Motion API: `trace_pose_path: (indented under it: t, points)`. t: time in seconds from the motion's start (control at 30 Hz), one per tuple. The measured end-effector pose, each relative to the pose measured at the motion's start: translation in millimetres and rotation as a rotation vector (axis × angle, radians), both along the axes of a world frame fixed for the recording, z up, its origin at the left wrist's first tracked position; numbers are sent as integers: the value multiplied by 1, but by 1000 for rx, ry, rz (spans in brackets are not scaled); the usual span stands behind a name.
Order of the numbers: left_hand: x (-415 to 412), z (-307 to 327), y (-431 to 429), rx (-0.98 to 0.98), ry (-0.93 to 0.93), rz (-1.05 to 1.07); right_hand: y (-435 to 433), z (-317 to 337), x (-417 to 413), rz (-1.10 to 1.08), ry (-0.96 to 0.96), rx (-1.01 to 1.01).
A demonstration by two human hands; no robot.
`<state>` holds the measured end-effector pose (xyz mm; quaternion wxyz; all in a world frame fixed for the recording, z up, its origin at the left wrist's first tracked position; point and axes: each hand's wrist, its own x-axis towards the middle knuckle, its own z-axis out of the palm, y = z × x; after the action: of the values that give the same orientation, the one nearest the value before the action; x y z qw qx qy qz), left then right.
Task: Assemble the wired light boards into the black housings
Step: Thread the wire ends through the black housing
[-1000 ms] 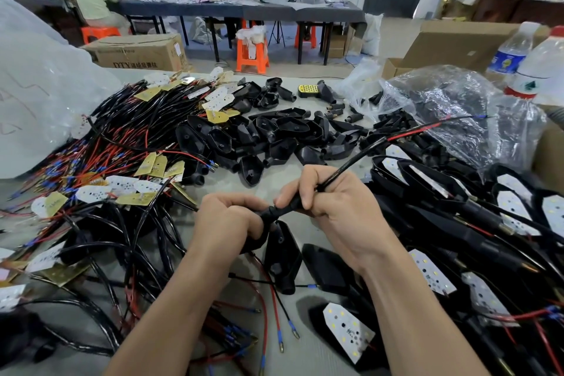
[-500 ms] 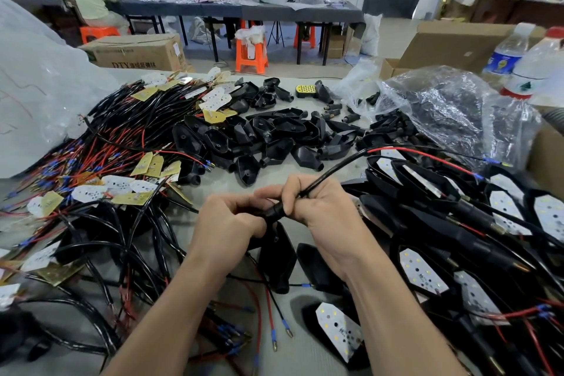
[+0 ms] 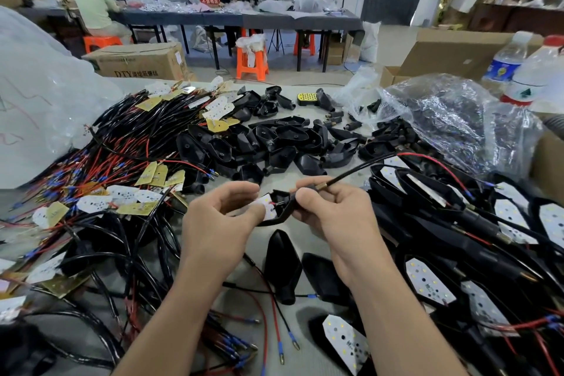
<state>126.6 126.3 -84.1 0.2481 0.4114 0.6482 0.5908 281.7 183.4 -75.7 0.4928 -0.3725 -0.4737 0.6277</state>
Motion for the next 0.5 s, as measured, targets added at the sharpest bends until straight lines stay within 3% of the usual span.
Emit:
trace_pose_path:
  t: [0.23,0.5]
  points:
    - [-4,3,-2,-32,52,44,-3,-4,-8,-68,-56,72]
    - [2,1,-11,237,592,138,-2,-5,-7,-63,-30,4]
